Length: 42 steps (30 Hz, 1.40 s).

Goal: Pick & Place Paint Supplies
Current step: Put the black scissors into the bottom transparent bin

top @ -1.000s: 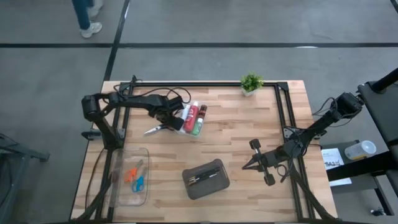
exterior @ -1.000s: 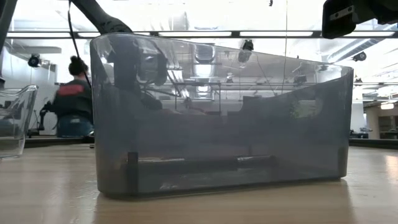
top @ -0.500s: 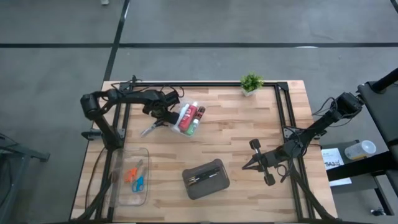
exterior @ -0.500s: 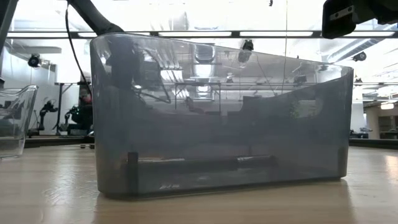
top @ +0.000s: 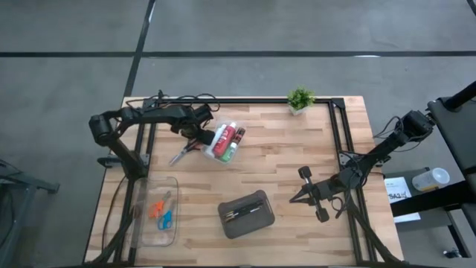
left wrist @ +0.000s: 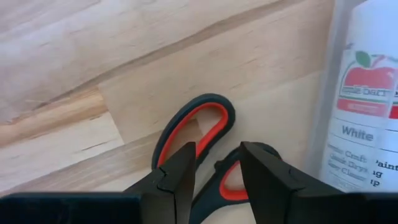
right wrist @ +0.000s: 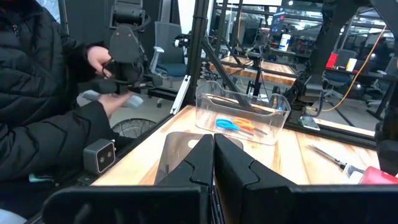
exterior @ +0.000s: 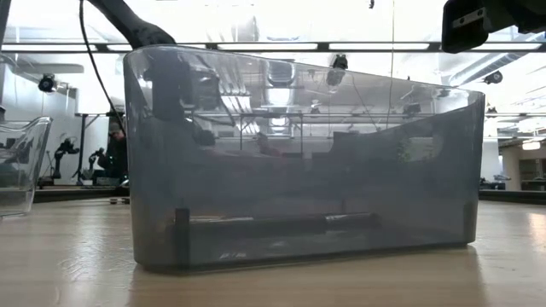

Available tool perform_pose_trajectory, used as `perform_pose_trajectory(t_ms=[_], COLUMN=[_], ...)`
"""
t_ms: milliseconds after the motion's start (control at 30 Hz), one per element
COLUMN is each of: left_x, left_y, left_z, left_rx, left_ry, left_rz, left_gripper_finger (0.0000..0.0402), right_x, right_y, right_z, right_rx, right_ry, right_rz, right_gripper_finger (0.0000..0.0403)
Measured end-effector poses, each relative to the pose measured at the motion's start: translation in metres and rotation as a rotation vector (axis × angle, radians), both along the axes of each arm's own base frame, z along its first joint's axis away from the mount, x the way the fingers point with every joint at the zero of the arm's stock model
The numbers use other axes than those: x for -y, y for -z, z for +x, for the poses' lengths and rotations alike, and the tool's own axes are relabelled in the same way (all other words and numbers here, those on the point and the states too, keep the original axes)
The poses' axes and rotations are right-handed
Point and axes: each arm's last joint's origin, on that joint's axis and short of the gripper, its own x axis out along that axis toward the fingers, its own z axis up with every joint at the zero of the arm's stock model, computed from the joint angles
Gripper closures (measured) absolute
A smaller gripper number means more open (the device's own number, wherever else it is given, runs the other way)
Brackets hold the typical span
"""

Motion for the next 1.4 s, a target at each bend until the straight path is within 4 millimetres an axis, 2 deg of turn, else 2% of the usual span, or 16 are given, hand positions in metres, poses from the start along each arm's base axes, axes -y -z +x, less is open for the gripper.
perform_pose_trajectory(t_ms=[367,600,933,1400], left_x=[0.007,0.01,0.011,0.0], left_y=[0.014,0.023,0.024,0.025], left_z=[-0.005,-0.008,-0.009,-0.019], left_rx=[-0.04,0.005,0.004,0.013], left_ry=[0.143,0.224,0.225,-0.324], left_rz=[-0.03,-0.044,-0.049,-0.031], left_gripper_finger=[0.027,0.027,0.027,0.027], right_x=[0.0,0.0,0.0,0.0], right_y=[0.0,0.0,0.0,0.0], right_z=[0.0,0.0,0.0,0.0], right_rx=[0.0,0.0,0.0,0.0], right_ry=[0.001,0.001,0.001,0.0], right_rz=[0.0,0.0,0.0,0.0], right_gripper_finger=[0.0395,0.0395,0.0395,0.0395])
